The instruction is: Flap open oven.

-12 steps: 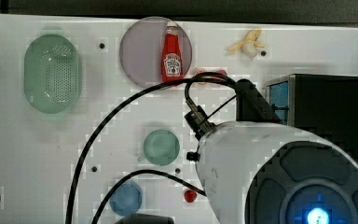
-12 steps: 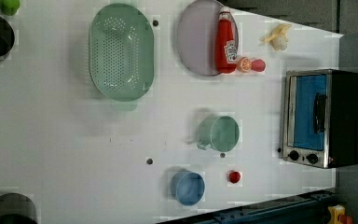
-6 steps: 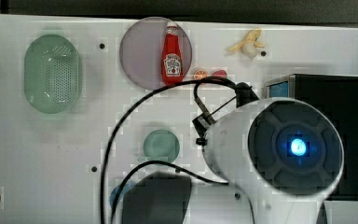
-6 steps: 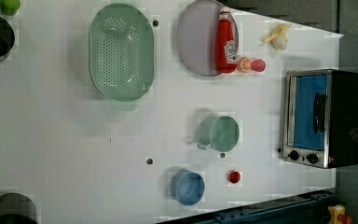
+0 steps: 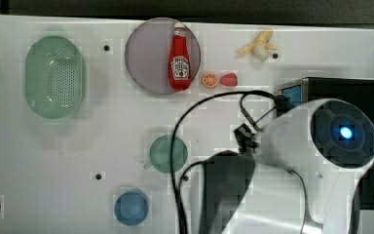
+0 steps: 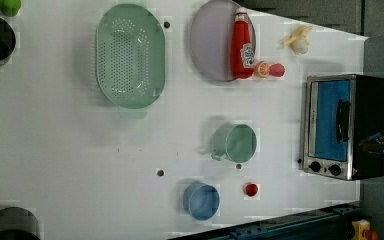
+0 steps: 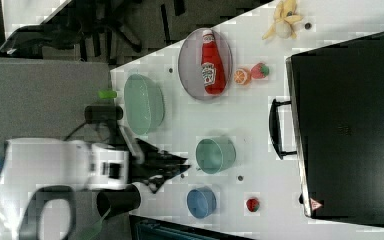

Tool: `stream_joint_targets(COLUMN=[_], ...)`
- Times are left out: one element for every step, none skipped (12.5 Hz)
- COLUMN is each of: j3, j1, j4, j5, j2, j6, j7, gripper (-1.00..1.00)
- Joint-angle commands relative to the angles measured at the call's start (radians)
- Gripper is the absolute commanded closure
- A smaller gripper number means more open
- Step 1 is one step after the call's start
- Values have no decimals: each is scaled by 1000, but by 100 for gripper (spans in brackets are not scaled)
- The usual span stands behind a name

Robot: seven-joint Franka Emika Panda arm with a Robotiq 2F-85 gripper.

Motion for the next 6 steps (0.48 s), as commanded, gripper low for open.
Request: stream_joint_targets(j3=[-47,-67,-87,-107,-128,-146], j1=[-8,-8,-9,-9,-9,-10], j4=[-49,-75,-98,-119,-137,-151], j5=[-98,-127,-144,-151,-151,-151], j2=[-9,-3,5,14,25,39], j6=[97,147,196,244,288,325], j7=[-274,-345,-414,-490,-565,-640], gripper=[65,65,65,65,65,65])
